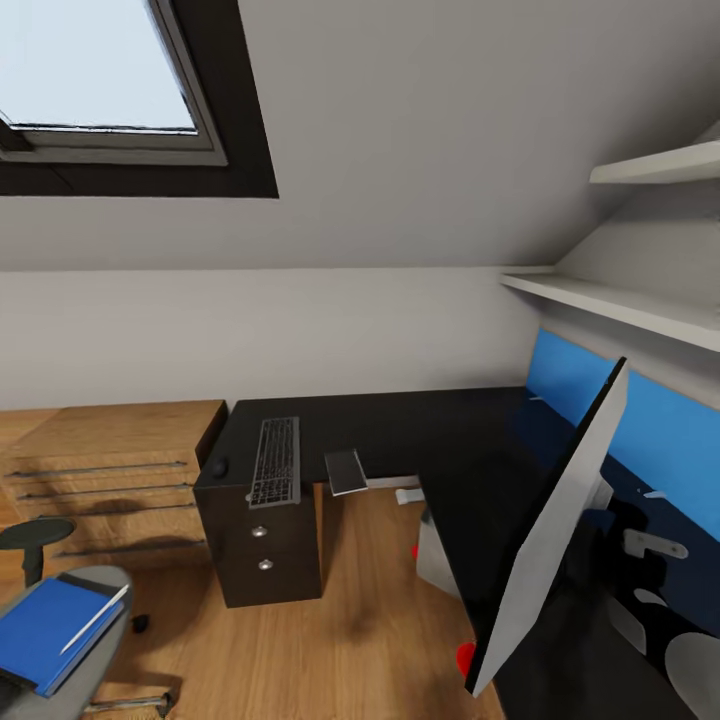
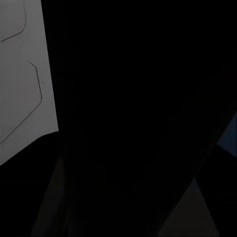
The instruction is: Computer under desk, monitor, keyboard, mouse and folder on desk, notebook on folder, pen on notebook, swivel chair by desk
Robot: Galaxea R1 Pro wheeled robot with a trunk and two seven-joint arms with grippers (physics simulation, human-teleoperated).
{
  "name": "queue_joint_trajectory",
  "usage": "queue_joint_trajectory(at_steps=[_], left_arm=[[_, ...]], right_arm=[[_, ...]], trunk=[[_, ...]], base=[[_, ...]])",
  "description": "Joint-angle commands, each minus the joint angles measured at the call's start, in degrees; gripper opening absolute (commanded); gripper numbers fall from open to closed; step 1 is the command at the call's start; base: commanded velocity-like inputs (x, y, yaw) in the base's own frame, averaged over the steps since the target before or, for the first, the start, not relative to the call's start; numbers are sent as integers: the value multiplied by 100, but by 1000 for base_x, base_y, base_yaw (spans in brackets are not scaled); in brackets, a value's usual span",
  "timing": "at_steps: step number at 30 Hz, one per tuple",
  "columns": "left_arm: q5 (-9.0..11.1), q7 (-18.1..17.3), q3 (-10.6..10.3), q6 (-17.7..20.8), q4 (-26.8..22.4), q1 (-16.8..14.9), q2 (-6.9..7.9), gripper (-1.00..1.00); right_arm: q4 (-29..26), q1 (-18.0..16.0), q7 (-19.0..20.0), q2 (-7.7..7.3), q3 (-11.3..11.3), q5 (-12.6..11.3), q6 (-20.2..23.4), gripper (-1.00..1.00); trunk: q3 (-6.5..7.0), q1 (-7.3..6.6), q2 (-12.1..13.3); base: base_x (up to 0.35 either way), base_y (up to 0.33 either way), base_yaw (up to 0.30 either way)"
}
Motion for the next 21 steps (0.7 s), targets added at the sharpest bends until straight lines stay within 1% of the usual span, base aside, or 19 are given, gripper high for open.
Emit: queue_joint_trajectory(at_steps=[1, 14, 15, 17, 19, 21], left_arm=[[33, 26, -16, -10, -7, 1, 1, 100], [33, 27, -16, -12, -7, 2, 0, 100], [33, 55, 8, -34, -39, 2, -28, 100], [33, 59, 14, -44, -58, 1, -43, 100], [33, 60, 18, -47, -62, 1, -46, 100], [37, 62, 19, -81, -71, 1, -22, 100]], right_arm=[[38, -3, -40, 0, 148, -17, -39, -100], [112, -3, -23, 5, 176, 19, -55, -100], [65, -3, -10, 40, -89, 109, -47, -100], [62, -3, -10, 87, -16, 9, -63, -100], [61, -3, -10, 133, -27, 88, -66, -100], [60, -3, -12, 140, -96, 172, -69, -100]], trunk=[[-10, -1, -9], [-10, -1, -9], [-7, -1, -9], [-7, -1, -9], [-7, -1, -9], [-7, -1, -9]], base=[[-331, 0, 0], [-316, 0, 0], [0, 0, 0], [0, 0, 0], [0, 0, 0], [0, 0, 0]])
